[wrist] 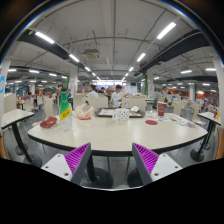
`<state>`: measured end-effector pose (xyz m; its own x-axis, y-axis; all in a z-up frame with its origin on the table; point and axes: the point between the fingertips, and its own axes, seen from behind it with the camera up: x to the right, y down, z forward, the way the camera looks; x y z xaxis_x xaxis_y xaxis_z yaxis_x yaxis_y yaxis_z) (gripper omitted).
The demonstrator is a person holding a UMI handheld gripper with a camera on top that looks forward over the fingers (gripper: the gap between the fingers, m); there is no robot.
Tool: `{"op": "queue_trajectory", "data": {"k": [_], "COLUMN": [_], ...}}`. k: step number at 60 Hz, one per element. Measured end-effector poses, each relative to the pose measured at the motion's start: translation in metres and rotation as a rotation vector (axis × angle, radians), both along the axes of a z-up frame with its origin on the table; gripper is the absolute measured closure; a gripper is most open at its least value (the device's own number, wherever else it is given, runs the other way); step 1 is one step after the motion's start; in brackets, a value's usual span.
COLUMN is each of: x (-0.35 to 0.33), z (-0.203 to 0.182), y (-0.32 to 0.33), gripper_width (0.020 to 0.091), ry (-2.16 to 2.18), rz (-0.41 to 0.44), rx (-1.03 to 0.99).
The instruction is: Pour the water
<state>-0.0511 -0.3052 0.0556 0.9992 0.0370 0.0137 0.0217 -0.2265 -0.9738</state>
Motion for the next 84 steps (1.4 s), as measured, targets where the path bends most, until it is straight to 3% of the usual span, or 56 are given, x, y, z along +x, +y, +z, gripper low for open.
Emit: {"op": "queue_trajectory", "data": {"k": [17, 35, 43, 49, 60, 64, 66, 69, 84], "x": [-0.024, -0.152, -0.195, -0.214, -0.241, -0.25, -0.246, -0.245, -0.247], "z": [0.01, 0.048, 0.058, 0.061, 0.038, 0.033, 0.029, 0.032, 0.037], "y": [0.013, 0.053, 0.109, 0.162, 0.235, 0.256, 0.261, 0.262, 0.268], "gripper_width": [0.0259, 0.0257, 0.0264, 0.0263, 0.0259, 0.0317, 0.0578, 0.059, 0.0716], "ry": [0.026, 0.031, -0.01, -0.044, -0.028, -0.025, -0.043, -0.081, -0.115], "rz": [0.061, 0.271, 0.255, 0.187, 0.127, 0.129, 0.104, 0.077, 0.131], "rx": [0.019, 0.079, 0.097, 0.102, 0.047, 0.043, 0.036, 0.047, 0.097]}}
